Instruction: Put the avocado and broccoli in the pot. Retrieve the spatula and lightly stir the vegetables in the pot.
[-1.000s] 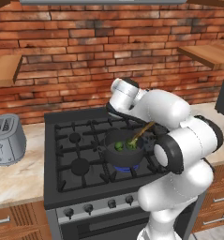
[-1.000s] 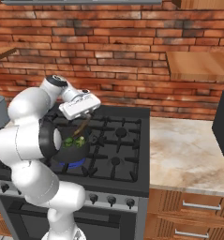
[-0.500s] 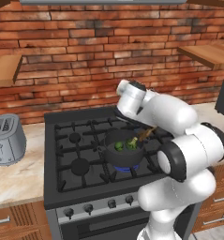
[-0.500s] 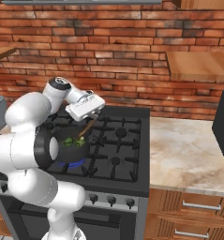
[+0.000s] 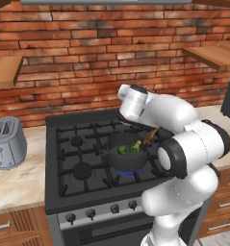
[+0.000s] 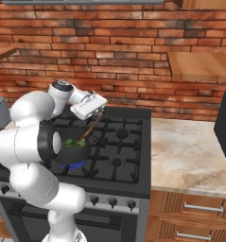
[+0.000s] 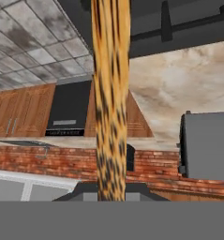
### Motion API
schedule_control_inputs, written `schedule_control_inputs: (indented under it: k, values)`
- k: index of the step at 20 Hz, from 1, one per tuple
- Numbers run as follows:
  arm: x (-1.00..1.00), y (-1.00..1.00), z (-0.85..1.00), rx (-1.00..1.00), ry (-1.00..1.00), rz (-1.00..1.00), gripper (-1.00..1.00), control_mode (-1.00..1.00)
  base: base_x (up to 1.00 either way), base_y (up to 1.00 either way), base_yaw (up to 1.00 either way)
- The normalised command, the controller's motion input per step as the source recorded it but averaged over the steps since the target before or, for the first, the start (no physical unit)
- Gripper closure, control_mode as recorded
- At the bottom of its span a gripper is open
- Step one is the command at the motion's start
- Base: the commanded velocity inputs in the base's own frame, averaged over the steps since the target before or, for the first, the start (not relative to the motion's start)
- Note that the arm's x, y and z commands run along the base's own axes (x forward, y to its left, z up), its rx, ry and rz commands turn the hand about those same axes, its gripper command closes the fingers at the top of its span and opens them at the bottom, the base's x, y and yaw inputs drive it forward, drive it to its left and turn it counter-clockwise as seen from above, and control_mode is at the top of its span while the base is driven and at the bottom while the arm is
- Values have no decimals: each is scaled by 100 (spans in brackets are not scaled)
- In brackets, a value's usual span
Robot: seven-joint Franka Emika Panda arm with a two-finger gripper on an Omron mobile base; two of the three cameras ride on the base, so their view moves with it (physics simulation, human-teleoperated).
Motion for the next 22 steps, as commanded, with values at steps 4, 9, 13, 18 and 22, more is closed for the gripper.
schedule_control_inputs:
  k: [4, 9, 13, 18, 22]
  values:
    - [71, 10, -27, -8, 3, 0, 100, -100, 0, 0, 0]
    - [14, 26, -22, -6, 2, 0, 100, -100, 0, 0, 0]
    - [0, 29, -6, -3, 0, 0, 100, -100, 0, 0, 0]
    - [0, 19, -2, -4, 0, 0, 100, -100, 0, 0, 0]
    - [0, 19, 0, -1, 0, 1, 100, -100, 0, 0, 0]
